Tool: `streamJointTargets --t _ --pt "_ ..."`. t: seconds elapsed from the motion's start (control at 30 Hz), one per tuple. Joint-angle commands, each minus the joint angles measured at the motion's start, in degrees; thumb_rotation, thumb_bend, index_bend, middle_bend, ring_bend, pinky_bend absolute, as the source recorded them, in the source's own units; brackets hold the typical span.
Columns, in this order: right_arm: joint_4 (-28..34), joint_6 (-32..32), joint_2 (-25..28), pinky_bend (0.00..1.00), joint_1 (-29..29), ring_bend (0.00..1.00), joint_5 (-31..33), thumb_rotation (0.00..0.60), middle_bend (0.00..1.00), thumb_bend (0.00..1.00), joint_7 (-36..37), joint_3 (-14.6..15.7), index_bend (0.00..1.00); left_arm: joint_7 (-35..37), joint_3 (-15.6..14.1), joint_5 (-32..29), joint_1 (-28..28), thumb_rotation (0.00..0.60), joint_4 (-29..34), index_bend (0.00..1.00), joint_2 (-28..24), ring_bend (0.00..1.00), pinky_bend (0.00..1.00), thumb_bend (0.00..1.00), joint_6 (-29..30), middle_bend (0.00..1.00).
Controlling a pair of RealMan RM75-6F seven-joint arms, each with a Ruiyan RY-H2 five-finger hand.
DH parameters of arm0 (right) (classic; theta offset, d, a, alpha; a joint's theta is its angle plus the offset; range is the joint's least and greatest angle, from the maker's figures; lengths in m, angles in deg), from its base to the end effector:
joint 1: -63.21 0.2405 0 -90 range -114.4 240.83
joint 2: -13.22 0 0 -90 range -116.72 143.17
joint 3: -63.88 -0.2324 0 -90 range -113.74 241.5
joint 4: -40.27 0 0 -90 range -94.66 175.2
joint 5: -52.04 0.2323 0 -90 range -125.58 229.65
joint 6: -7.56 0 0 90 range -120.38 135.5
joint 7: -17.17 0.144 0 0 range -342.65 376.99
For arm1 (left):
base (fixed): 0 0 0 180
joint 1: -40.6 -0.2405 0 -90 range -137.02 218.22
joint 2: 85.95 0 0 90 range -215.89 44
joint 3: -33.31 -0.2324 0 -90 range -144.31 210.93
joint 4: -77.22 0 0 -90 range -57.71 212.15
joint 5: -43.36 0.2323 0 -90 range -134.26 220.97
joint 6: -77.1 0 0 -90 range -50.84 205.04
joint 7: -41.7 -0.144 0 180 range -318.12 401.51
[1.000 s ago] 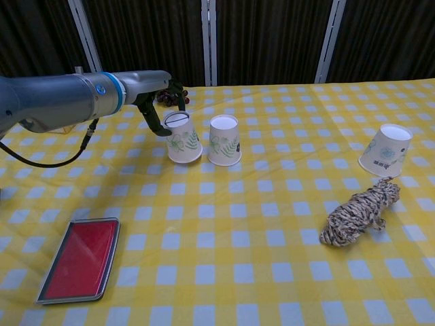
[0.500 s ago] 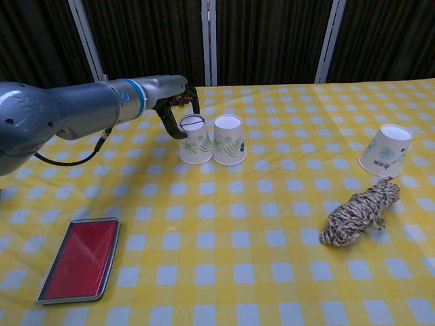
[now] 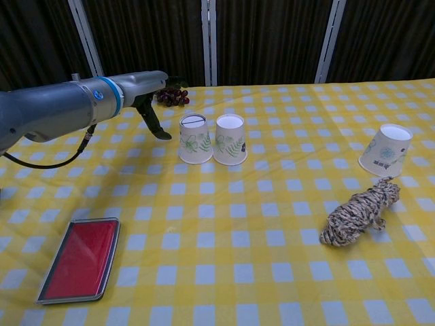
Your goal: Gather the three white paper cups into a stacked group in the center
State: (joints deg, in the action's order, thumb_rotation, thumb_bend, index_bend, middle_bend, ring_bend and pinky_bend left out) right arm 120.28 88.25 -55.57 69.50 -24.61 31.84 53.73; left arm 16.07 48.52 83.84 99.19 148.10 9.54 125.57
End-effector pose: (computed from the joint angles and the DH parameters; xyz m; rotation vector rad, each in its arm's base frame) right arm -0.3451 -0.2186 0.1493 1.1304 -1.0020 1.0016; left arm -0.0828 0.4075 -0.0528 -1.7734 -1.0263 -0.8495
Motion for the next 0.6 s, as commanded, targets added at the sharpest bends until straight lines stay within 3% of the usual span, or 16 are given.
streamJointTargets --t 0.03,0.3,0.43,0.6 --pt "-0.29 -0.47 -0.35 0.0 0.24 0.0 0.44 0.6 0.0 0.08 -0.73 -0.16 0.07 5.85 -1.86 7.32 -7.18 0.6 10.26 0.0 -7.82 0.0 0.0 0.23 7.04 0.0" --pt "1.41 -3.8 -0.4 0.0 2.57 0.0 2.35 0.6 0.0 0.08 -3.51 -1.47 0.15 10.2 -10.27 21.35 -22.1 0.6 26.05 0.0 -22.25 0.0 0.0 0.22 24.63 0.0" --pt "4.89 -7.68 0.8 0.0 6.07 0.0 2.86 0.6 0.0 0.08 -6.81 -2.9 0.17 13.58 -13.26 28.22 -27.38 0.6 29.34 0.0 -26.17 0.0 0.0 0.22 31.14 0.0" --pt "9.69 -13.39 2.04 0.0 11.16 0.0 3.78 0.6 0.0 0.08 -12.7 -4.39 0.2 13.92 -15.08 31.55 -30.8 0.6 30.59 0.0 -27.93 0.0 0.0 0.22 34.61 0.0"
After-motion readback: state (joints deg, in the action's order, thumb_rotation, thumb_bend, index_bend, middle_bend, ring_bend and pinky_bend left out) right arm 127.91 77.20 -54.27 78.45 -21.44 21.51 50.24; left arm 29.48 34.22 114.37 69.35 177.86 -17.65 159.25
